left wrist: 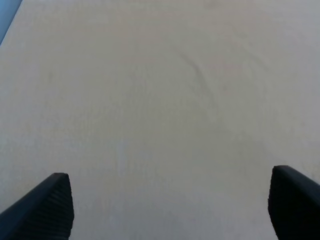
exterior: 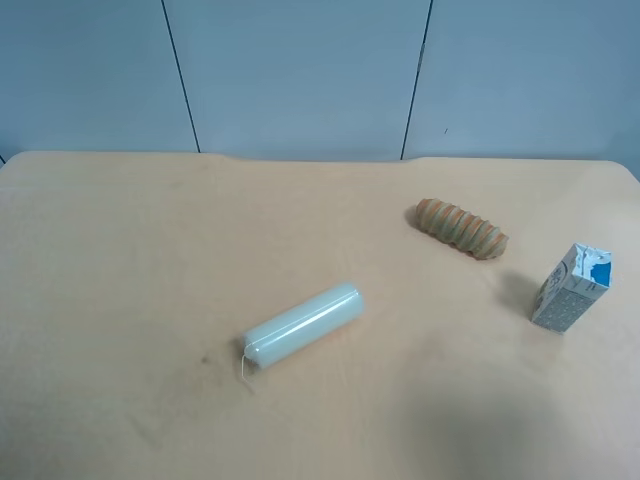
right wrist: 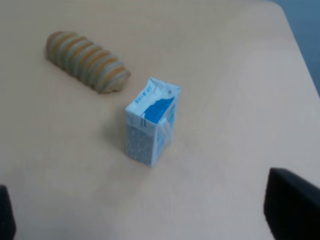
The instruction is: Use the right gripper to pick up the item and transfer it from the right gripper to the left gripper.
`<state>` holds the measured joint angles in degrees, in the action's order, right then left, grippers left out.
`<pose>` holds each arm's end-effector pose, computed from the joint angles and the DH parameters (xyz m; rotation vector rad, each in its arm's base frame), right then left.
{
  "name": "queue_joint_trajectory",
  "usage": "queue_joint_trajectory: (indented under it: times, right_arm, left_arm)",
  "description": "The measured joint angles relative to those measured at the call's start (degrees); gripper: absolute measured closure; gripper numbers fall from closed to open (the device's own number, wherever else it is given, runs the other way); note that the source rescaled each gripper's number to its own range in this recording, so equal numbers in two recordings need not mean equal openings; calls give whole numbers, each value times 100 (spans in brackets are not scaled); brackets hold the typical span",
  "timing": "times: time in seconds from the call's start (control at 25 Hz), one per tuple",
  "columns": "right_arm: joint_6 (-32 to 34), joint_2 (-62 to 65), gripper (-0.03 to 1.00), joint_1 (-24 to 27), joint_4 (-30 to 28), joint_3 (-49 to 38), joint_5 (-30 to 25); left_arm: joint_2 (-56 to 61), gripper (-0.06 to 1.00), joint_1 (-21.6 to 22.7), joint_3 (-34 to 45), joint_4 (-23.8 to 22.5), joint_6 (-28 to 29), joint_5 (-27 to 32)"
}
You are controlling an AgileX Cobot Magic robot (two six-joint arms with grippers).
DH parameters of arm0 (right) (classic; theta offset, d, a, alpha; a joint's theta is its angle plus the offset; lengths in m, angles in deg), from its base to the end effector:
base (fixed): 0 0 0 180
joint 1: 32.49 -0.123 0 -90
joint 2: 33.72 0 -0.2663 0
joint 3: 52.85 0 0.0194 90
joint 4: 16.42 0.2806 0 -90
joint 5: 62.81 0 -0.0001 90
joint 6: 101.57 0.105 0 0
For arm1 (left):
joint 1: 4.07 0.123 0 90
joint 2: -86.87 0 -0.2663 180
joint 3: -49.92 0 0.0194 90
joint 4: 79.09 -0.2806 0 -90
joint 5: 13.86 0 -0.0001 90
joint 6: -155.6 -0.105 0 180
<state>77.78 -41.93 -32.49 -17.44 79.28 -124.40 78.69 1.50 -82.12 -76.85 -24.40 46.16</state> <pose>0.0514 -0.0016 0.2849 -0.0106 2.0537 -0.0284 0.0529 0.0016 0.2870 -0.0969 2.0245 0.0147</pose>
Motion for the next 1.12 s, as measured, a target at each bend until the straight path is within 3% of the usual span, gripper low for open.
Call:
queue_joint_trajectory:
  times: [0.52,0.8,1.12]
  right_arm:
    - [4,0,-3,0,0,0,0]
    - [350,-64,-3,0,7,0,0]
    - [481,-2162,-3,0,322,809,-230]
  left_arm:
    - [0,11,0,0,0,0,0]
    - [0,11,0,0,0,0,0]
    - [0,11,0,0,0,0,0]
